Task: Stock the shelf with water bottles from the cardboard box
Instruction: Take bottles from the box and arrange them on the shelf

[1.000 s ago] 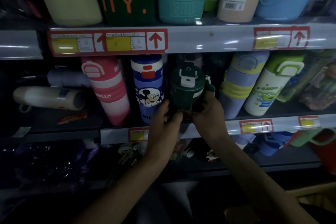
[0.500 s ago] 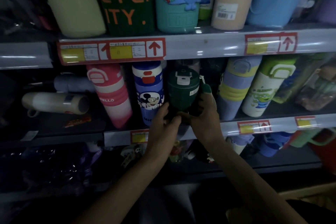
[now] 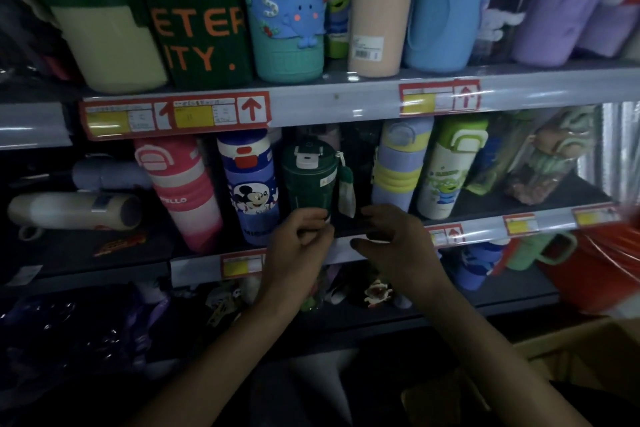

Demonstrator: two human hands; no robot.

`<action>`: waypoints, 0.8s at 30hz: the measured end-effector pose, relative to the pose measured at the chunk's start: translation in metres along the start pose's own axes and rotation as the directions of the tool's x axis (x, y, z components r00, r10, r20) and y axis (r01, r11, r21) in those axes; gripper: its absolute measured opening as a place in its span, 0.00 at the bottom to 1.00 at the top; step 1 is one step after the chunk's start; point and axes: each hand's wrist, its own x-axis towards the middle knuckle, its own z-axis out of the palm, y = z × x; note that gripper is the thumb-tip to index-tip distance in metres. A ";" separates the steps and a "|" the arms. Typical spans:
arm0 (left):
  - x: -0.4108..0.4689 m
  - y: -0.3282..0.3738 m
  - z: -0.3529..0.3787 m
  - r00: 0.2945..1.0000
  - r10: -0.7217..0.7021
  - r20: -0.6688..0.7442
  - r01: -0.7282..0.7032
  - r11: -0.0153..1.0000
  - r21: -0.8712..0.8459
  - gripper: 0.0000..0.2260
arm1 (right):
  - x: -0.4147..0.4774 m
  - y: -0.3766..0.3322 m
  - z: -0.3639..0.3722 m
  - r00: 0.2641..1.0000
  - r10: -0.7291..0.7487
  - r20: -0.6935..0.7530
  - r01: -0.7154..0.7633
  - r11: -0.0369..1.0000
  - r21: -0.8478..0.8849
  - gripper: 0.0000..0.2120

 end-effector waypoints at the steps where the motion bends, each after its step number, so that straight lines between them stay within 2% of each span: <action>1: 0.000 0.003 0.007 1.000 0.010 0.017 -0.010 1.000 0.007 0.09 | -0.001 0.000 -0.007 1.000 0.007 -0.006 -0.007 1.000 -0.004 0.21; 4: 0.004 0.017 0.029 0.998 0.030 0.062 -0.029 0.999 -0.016 0.10 | 0.000 -0.001 -0.027 0.999 -0.008 -0.046 0.008 1.000 -0.006 0.20; 8: 0.011 0.035 0.059 0.991 0.067 0.115 -0.063 0.997 -0.039 0.11 | 0.011 0.004 -0.047 0.993 0.029 -0.112 -0.037 0.997 -0.069 0.25; 11: 0.017 0.039 0.078 0.986 0.090 0.142 -0.081 0.994 -0.069 0.15 | 0.018 0.013 -0.056 0.986 0.059 -0.158 -0.074 0.993 -0.094 0.21; 15: 0.030 0.039 0.095 0.989 0.118 0.094 -0.111 0.991 -0.076 0.26 | 0.023 0.029 -0.053 0.987 0.113 -0.116 -0.120 0.991 -0.053 0.22; 18: 0.042 0.036 0.104 0.993 0.113 0.026 -0.111 0.992 -0.061 0.29 | 0.034 0.034 -0.050 0.987 0.087 -0.133 -0.098 0.992 -0.082 0.21; 24: 0.057 0.030 0.116 0.997 0.069 0.044 -0.067 0.996 -0.052 0.35 | 0.055 0.043 -0.039 0.987 0.045 -0.153 -0.045 0.999 0.003 0.18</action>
